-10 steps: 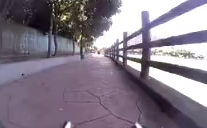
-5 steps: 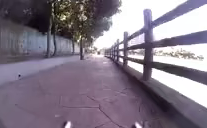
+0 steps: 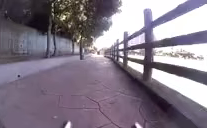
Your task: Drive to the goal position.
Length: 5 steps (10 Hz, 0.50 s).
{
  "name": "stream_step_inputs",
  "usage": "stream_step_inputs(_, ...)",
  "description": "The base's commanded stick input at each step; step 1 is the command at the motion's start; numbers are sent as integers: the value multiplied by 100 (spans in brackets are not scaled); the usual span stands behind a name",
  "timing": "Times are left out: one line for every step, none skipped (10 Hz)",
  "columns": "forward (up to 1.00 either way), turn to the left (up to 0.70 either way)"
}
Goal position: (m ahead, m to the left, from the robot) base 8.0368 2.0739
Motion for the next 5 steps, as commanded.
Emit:
stream_step_inputs(0, 0)
stream_step_inputs(0, 0)
stream_step_inputs(0, 0)
stream_step_inputs(0, 0)
stream_step_inputs(0, 22)
